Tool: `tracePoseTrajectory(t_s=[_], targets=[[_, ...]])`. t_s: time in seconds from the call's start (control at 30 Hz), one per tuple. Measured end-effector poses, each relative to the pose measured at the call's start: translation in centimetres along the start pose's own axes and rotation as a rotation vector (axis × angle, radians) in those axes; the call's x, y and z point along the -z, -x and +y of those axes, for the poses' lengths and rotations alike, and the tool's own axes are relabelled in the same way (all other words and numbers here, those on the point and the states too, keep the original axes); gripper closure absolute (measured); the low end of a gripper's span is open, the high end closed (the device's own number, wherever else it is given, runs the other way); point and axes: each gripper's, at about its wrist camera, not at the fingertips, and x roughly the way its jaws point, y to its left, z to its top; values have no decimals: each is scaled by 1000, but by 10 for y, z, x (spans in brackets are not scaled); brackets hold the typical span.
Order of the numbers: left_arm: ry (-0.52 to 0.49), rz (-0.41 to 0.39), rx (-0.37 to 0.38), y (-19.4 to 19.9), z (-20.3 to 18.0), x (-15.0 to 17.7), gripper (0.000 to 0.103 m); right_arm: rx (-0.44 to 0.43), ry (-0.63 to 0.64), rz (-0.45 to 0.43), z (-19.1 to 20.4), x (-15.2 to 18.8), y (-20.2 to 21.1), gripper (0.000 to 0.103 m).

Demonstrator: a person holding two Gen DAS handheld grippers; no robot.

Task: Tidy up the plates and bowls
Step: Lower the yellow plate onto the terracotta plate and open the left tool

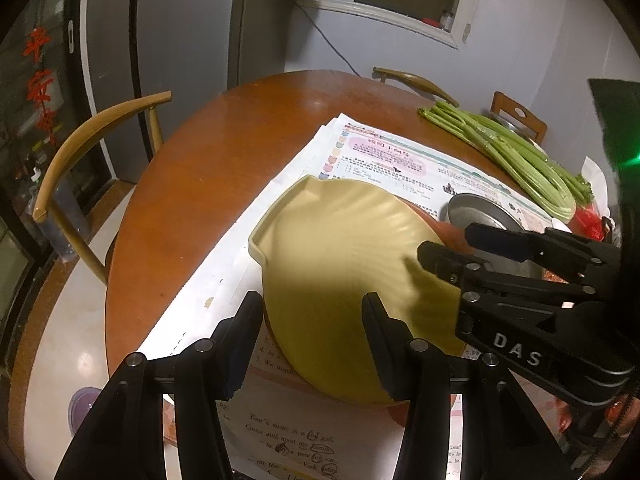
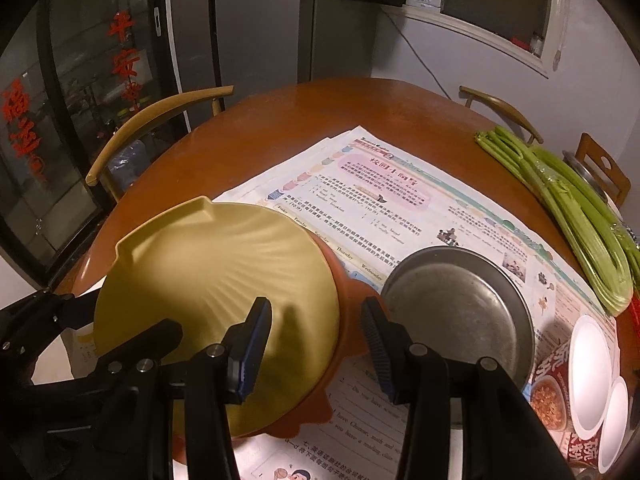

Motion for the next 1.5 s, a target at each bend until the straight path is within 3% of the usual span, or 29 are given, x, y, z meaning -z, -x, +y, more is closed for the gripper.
tracePoseTrajectory(t_s=[0.17, 0.77, 0.97, 1.27, 1.5], targets=[[-36, 18, -22, -4, -5, 4, 49, -39, -33, -11, -1, 3, 8, 55], [-41, 18, -10, 4, 0, 3, 48, -37, -100, -14, -10, 17, 15, 55], [-37, 5, 0, 10, 1, 1, 48, -32, -113, -20, -12, 20, 18, 55], [5, -76, 18, 40, 14, -6, 47, -15, -131, -62, -19, 24, 31, 55], [1, -82, 27, 50, 10, -7, 47, -17, -157, -112, -28, 29, 55, 55]])
